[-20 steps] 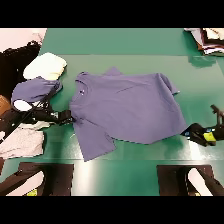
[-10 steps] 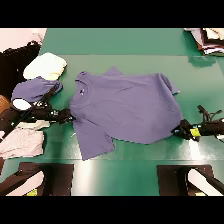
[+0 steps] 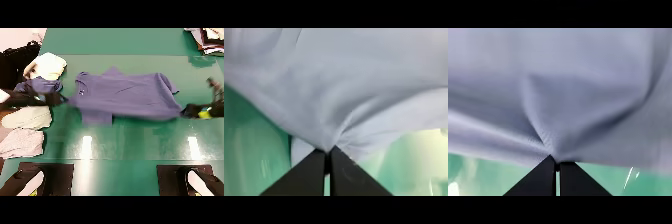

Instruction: Fold the shirts.

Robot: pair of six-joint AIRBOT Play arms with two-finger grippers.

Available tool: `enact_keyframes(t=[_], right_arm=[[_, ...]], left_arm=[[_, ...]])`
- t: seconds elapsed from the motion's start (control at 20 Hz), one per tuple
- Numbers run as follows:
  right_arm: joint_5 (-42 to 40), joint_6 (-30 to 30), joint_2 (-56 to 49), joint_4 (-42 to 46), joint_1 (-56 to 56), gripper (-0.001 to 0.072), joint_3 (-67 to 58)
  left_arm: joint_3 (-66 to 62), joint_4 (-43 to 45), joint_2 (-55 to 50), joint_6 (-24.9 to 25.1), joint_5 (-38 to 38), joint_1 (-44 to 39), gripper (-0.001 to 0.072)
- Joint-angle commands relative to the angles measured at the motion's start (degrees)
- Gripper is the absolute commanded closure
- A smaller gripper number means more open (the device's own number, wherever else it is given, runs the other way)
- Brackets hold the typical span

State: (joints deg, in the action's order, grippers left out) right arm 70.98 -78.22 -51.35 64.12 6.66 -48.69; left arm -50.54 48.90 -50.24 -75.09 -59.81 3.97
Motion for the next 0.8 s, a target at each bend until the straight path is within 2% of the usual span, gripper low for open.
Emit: enact_keyframes(t=[0.0,0.3,0.45,0.6,0.75], right_arm=[[-1.62,-0.2,7.72,0.98,-0.59,0.0698,-14.69],[-2.6,-0.2,13.46,2.08,-0.42,0.0698,-39.93],[0.07,-0.2,13.9,2.05,2.23,0.0699,-48.09],[6.88,-0.26,10.8,1.99,7.21,0.0699,-56.24],[18.49,-1.31,3.3,1.29,11.1,0.0699,-64.04]], left_arm=[[-16.61,1.66,7.52,-1.64,-2.51,0.07,0.0685],[-51.34,1.66,9.94,-4.98,-11.02,0.07,0.0685],[-63.04,1.66,9.94,-6.16,-10.12,0.07,0.0685],[-68.61,1.66,9.94,-7.63,-8.59,0.07,0.0685],[-67.12,2.12,7.65,-8.7,-13.75,0.07,0.0685]])
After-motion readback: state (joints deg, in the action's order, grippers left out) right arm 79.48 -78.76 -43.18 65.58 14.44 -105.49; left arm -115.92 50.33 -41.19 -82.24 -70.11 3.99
